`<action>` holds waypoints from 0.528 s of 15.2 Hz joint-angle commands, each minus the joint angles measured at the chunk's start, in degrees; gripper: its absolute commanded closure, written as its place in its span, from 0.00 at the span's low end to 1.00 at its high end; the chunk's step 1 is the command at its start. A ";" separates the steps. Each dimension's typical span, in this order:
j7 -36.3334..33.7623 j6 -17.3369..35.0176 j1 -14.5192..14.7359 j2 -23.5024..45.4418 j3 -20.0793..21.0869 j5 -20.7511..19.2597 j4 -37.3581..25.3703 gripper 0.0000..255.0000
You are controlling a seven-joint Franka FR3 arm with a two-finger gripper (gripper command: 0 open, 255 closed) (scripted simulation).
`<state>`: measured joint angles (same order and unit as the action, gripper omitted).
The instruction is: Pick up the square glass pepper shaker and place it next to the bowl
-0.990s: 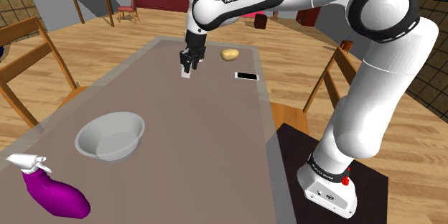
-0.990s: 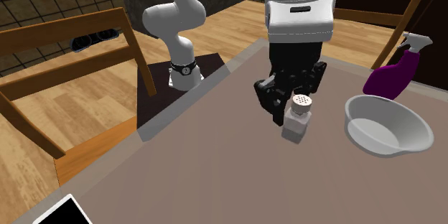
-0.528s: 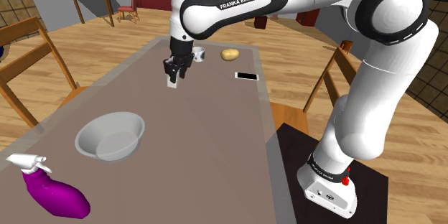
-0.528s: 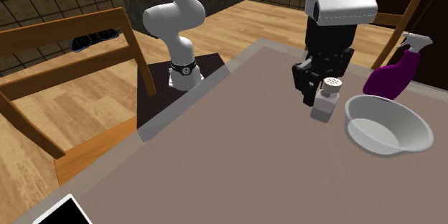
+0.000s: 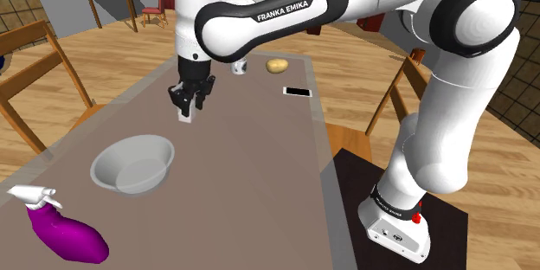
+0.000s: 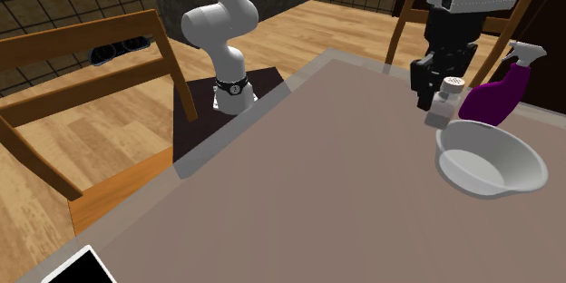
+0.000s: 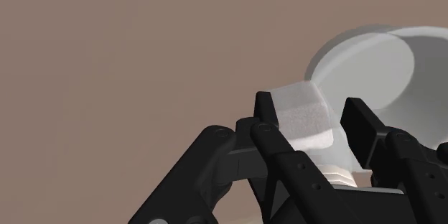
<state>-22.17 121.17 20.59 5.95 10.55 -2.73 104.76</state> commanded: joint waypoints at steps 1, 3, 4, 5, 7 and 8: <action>-3.07 -0.67 1.57 1.33 1.09 -0.97 -1.88 1.00; -5.94 -1.31 3.14 2.86 2.09 -2.00 -3.88 1.00; -7.56 -1.73 4.07 3.83 2.62 -2.61 -5.15 1.00; -7.62 -1.00 4.10 3.96 2.57 -2.67 -4.54 1.00; -7.76 0.45 4.10 4.25 2.54 -2.81 -3.37 1.00; -7.84 1.17 4.11 4.41 2.52 -2.89 -2.81 1.00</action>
<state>-30.04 121.53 24.77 10.33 13.12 -5.60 101.20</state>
